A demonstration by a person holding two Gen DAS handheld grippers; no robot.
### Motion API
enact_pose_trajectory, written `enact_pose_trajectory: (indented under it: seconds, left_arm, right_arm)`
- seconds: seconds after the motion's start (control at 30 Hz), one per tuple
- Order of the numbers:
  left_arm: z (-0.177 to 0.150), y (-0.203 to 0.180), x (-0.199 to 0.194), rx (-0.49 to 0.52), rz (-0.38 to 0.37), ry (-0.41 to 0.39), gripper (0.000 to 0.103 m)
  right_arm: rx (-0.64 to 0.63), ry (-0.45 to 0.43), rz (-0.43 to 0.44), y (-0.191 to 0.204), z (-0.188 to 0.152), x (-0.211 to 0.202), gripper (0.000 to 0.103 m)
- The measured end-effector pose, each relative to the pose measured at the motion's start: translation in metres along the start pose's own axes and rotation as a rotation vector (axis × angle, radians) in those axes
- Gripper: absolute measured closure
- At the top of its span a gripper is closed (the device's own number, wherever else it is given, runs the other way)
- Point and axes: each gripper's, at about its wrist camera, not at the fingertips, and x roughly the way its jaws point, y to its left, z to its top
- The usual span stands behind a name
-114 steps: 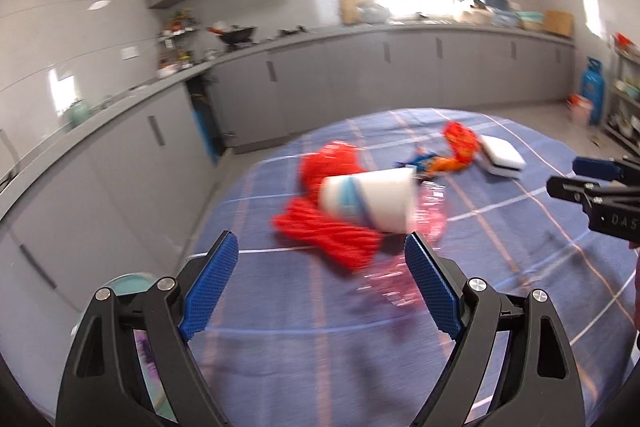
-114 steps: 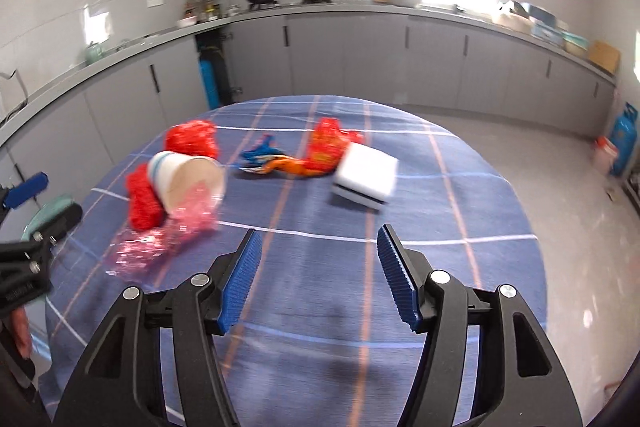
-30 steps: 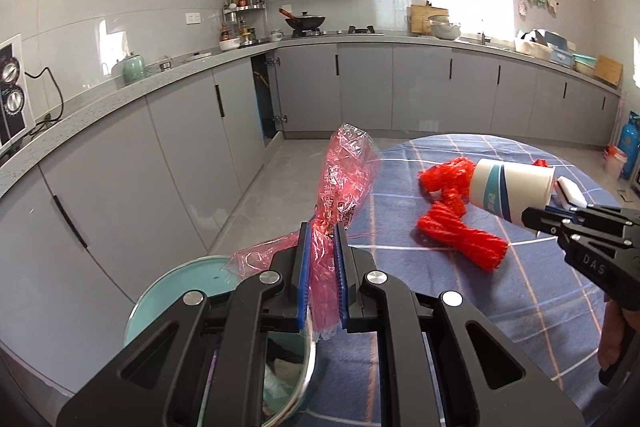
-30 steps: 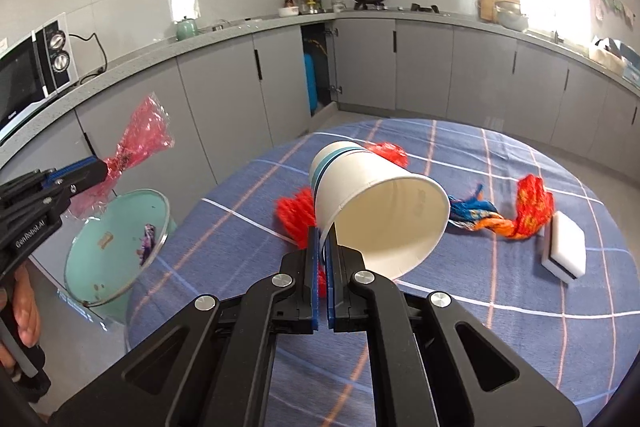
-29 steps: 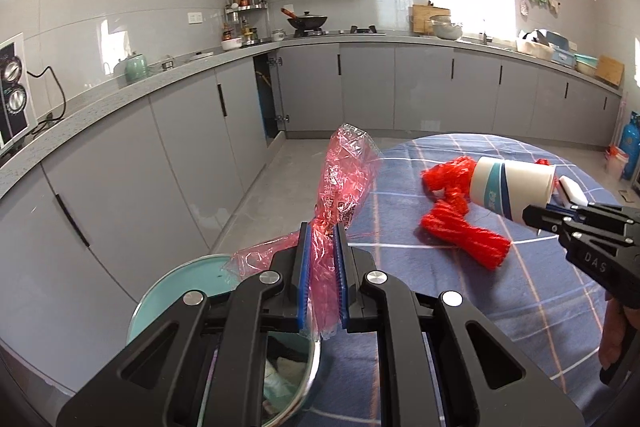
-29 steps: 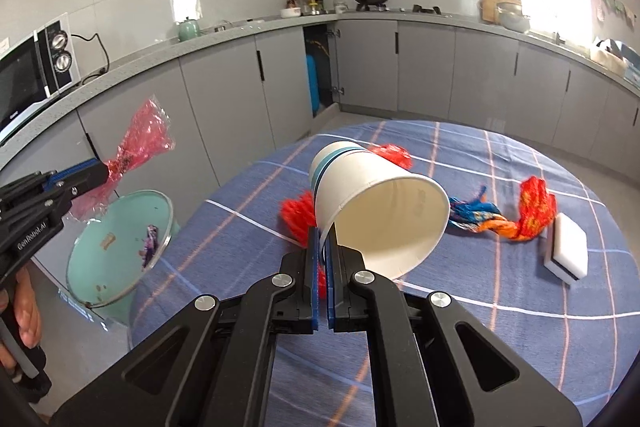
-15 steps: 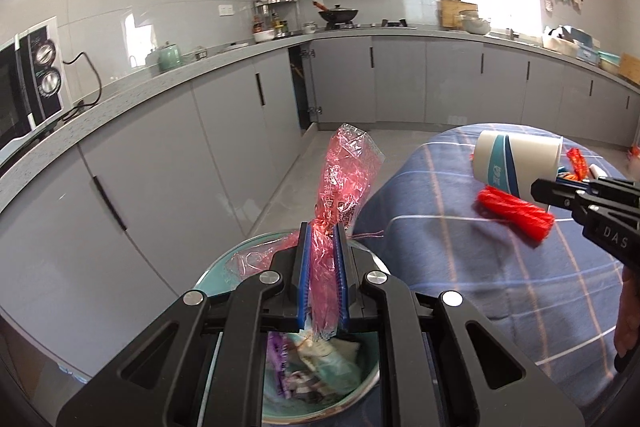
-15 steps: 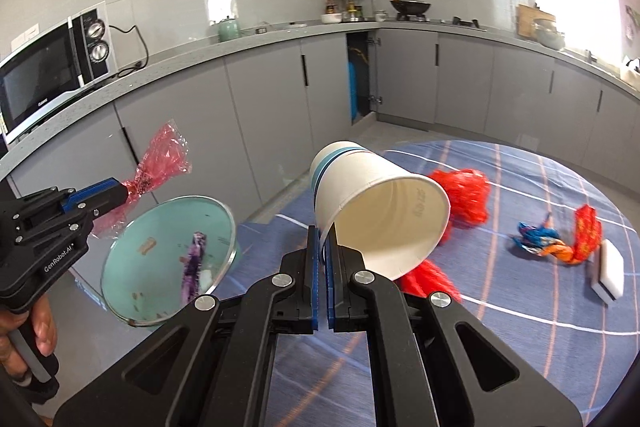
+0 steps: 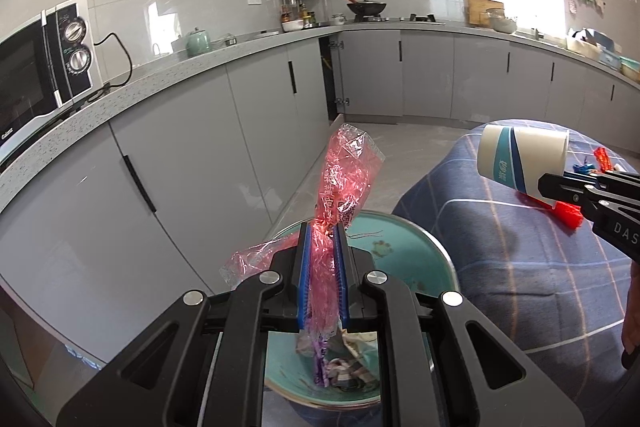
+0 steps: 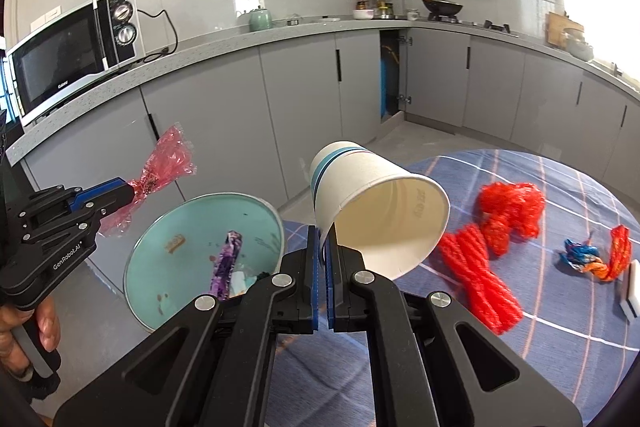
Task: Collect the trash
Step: 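Carry the pink bag and paper cup over the teal bin with both tools, then open the left tool over the bin while the right tool releases the paper cup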
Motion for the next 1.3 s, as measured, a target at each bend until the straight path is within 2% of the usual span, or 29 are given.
enact_pose_trajectory:
  seconds: [0.43,0.77,1.1,1.3]
  left_arm:
    - [-0.007,0.021,0.01,-0.026,0.058,0.032,0.091]
    - [-0.009,0.029,0.018,-0.035,0.073,0.046,0.091]
    - [-0.012,0.025,0.022,0.022,0.162,0.047,0.091]
    - [-0.014,0.029,0.024,0.0,0.14,0.058,0.091]
  right_arm:
    - [-0.03,0.028,0.063,0.028,0.004,0.024,0.099]
    - [-0.053,0.044,0.088,0.042,0.001,0.034,0.099]
    - [-0.064,0.054,0.105,0.047,-0.002,0.039,0.099]
    - [-0.072,0.058,0.111,0.051,-0.002,0.042,0.099]
